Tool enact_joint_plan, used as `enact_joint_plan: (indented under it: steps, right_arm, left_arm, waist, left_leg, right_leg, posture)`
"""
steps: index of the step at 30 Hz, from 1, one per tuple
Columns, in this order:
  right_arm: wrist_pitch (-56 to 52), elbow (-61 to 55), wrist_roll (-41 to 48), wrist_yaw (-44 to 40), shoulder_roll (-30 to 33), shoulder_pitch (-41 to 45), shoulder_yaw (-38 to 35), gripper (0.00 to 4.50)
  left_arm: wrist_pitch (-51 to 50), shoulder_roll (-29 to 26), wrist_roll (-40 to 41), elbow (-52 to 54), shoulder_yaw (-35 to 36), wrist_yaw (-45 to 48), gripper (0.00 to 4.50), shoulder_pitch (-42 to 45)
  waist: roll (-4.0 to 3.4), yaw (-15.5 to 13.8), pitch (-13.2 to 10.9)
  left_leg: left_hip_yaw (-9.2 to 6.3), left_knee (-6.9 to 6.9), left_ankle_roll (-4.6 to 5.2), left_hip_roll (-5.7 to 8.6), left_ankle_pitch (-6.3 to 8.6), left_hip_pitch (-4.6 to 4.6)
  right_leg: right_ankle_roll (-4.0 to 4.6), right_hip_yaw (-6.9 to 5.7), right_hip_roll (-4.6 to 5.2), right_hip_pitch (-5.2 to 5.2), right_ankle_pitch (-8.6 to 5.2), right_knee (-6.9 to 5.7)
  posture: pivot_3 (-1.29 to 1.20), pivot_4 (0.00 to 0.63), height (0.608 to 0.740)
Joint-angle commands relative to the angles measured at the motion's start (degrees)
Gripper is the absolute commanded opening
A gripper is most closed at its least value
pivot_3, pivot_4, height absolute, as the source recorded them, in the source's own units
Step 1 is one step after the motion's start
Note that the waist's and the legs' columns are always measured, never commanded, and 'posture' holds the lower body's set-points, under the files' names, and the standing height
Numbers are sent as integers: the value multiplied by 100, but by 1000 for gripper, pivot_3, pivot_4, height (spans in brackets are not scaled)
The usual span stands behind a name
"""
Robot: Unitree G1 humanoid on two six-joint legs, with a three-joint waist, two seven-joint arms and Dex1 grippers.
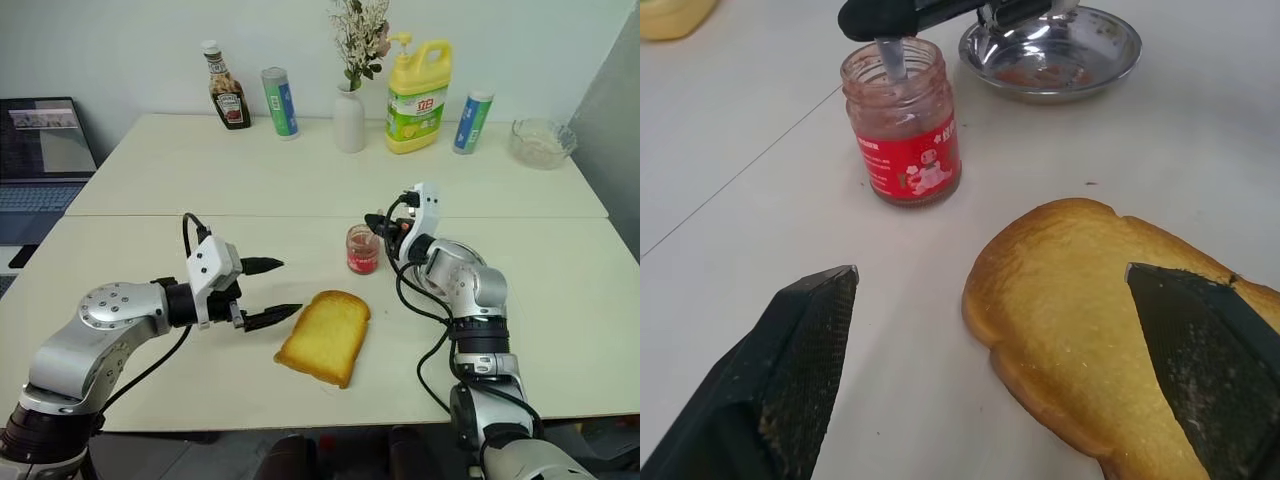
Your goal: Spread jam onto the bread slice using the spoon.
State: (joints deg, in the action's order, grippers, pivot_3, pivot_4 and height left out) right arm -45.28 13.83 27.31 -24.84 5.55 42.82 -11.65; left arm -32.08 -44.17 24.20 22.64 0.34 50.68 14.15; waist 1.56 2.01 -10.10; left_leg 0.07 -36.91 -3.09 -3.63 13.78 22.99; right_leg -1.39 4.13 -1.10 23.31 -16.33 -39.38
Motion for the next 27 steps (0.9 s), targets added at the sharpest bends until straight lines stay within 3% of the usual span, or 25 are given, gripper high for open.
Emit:
enact_joint_plan:
  steps: [1,27]
  right_arm:
    - [-121,-153,395,145,-92,232,-265,31]
    - [-461,-556,1316,884,49,406,-757,31]
  left_arm:
    - [138,10,-31,77,25,7,4500,95]
    - [284,59,-170,-8,-110,47,4500,137]
  waist:
    - [0,2,0]
    - [-1,36,-1]
  left_leg:
    - [0,0,0,0,0,0]
    - [0,6,0,-1,0,3]
  right_leg:
    - [0,0,0,0,0,0]
    - [0,0,-1,2,-1,6]
  posture:
    - [0,150,740]
    - [0,150,740]
